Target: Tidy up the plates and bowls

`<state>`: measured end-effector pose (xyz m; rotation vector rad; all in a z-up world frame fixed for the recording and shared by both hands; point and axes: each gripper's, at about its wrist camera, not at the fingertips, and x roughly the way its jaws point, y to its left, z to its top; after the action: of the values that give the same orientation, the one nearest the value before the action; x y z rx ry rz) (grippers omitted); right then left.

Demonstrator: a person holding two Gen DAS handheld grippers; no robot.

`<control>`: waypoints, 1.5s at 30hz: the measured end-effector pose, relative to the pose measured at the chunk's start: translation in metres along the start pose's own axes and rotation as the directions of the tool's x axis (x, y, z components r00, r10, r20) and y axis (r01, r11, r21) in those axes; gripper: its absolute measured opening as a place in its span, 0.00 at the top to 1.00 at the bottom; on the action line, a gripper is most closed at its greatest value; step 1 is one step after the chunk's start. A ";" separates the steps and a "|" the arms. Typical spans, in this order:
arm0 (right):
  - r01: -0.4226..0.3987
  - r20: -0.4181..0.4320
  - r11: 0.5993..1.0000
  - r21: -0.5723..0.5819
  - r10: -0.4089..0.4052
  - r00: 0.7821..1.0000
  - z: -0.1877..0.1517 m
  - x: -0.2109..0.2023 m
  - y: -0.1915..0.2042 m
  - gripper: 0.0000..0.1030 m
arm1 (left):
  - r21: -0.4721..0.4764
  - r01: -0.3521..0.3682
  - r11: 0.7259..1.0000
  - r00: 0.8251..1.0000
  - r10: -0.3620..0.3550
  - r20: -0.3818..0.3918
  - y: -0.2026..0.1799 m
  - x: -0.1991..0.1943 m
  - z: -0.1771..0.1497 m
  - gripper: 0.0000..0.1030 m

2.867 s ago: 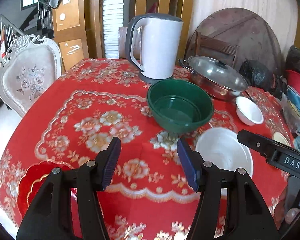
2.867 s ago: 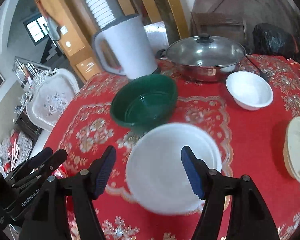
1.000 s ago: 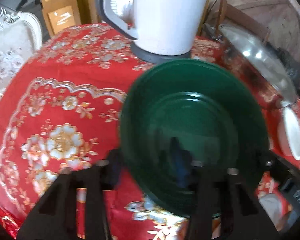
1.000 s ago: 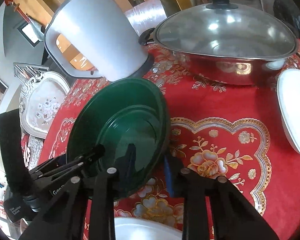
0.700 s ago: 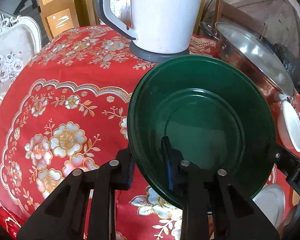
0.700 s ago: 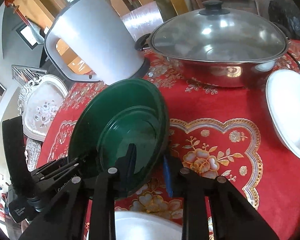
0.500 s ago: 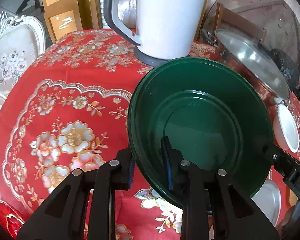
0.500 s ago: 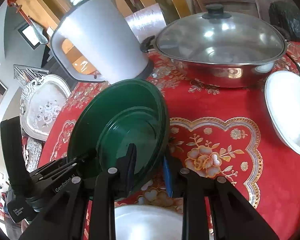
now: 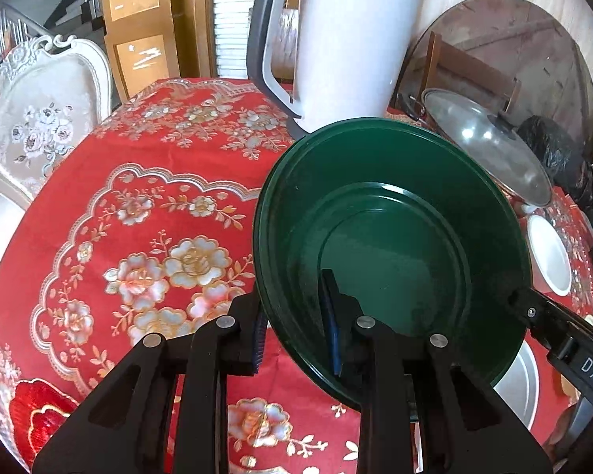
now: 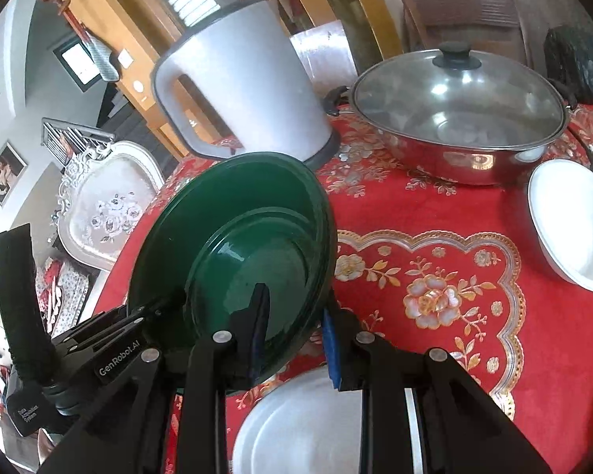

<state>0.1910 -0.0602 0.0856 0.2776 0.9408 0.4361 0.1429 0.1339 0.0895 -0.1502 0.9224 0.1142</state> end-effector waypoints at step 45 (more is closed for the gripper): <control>-0.110 -0.036 0.978 -0.176 0.105 0.994 -0.121 -0.031 0.125 0.71 | -0.147 -0.045 0.988 0.987 0.067 0.147 0.126 -0.144 -0.145 0.77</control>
<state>0.0457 0.0400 0.0915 0.1607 0.9084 0.6210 -0.0775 0.2268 0.1081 -0.2452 0.7662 0.2411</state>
